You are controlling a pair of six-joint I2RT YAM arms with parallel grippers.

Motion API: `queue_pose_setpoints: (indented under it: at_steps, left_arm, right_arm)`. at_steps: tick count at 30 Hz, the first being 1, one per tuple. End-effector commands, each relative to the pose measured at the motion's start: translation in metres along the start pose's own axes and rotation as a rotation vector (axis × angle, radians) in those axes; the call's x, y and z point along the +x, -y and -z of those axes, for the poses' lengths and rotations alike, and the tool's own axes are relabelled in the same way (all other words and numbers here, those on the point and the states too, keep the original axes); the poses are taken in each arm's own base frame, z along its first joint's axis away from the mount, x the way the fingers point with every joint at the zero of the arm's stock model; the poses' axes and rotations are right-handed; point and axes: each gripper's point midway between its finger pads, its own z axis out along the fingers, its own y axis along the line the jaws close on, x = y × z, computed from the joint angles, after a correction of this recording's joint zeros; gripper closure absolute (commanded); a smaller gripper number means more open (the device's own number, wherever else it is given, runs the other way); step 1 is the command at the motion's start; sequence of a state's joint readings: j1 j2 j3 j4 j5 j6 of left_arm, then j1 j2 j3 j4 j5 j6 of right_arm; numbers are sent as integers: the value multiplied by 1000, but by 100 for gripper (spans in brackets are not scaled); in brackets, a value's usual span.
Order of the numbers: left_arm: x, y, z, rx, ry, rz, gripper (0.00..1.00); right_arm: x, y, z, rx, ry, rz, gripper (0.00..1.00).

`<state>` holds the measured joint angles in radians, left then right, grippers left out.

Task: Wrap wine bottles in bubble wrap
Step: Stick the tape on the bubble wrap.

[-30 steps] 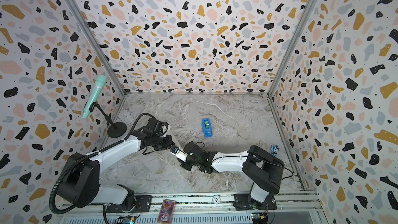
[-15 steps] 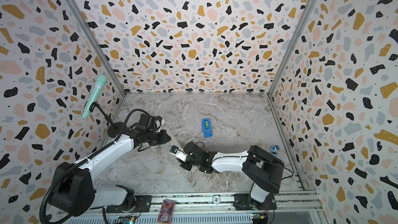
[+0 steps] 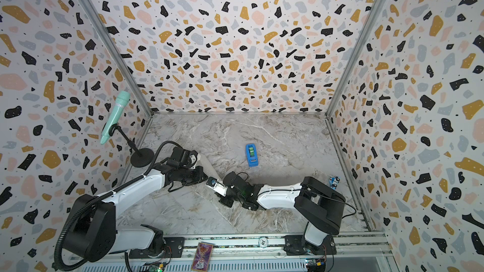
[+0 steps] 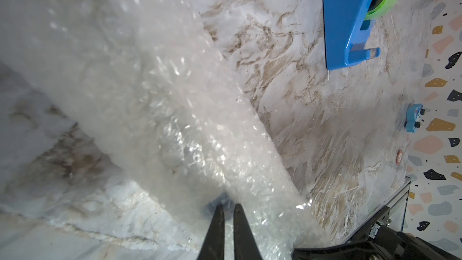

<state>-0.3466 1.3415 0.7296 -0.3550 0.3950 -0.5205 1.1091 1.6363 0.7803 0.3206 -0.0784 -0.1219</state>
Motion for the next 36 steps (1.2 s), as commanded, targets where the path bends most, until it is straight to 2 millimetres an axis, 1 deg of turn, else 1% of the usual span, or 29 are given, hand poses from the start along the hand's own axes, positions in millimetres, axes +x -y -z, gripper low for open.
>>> queue_pose_setpoints:
  at_steps: [1,7,10,12,15,17,19,21,25,27,31,34,36]
  left_arm:
    - [4,-10,-5,-18,-5,11,89]
    - [9,-22,-7,-65,-10,5,88]
    - [5,-20,-2,-55,10,2,84]
    - [-4,-12,7,-25,37,-5,80]
    - [-16,-2,22,8,82,-11,79]
    - [-23,5,30,35,108,-20,79]
    - [-26,11,35,59,120,-29,80]
    - [-28,15,37,80,130,-31,83]
    - [-23,17,32,116,130,-11,91]
    - [-19,15,26,129,124,2,92]
    - [-5,4,12,128,100,28,94]
    - [1,-3,1,128,89,46,94]
    - [6,-14,-6,94,76,56,94]
  right_arm:
    - [44,-11,-5,-43,-162,-7,79]
    - [45,-12,-5,-44,-166,-9,79]
    - [47,-12,-6,-44,-171,-7,79]
    - [47,-12,-6,-44,-172,-8,79]
    - [47,-12,-6,-46,-173,-7,79]
    - [46,-12,-5,-44,-173,-6,79]
    - [46,-12,-5,-44,-174,-6,79]
    - [46,-12,-5,-44,-173,-6,79]
    - [46,-12,-6,-44,-174,-7,79]
    - [45,-12,-6,-43,-172,-6,79]
    - [46,-12,-6,-44,-174,-9,80]
    - [45,-13,-6,-48,-172,-13,80]
    - [46,-13,-7,-51,-175,-13,80]
